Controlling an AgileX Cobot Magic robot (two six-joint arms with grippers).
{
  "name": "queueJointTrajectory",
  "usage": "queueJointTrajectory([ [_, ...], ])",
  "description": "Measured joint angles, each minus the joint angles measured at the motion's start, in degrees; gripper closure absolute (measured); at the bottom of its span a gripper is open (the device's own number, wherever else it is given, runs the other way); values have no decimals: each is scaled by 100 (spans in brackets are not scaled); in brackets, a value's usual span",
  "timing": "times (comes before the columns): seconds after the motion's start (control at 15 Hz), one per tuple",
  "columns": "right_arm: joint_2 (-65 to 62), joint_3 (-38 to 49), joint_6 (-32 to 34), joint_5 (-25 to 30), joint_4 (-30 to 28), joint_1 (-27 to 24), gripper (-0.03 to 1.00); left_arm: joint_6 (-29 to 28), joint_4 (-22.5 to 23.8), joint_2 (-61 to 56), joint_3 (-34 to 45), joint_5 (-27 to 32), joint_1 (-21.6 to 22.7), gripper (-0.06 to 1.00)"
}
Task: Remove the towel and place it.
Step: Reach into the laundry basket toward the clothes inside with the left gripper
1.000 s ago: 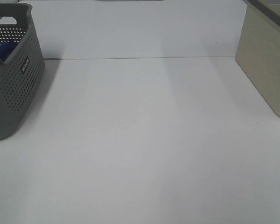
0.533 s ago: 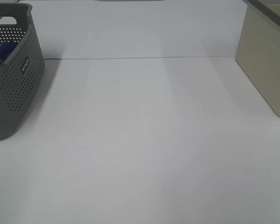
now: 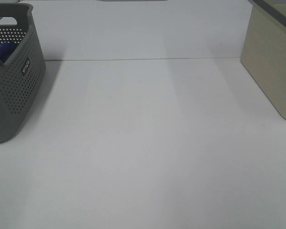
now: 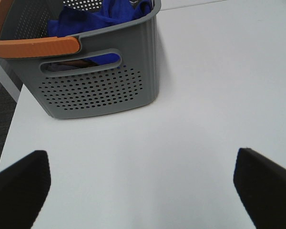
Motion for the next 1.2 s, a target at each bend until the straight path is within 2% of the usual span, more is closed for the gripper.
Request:
queueJointTrajectory([
  [1.2, 0, 0, 0, 0, 0, 0, 22, 0, 0, 0, 0, 0, 0, -5],
])
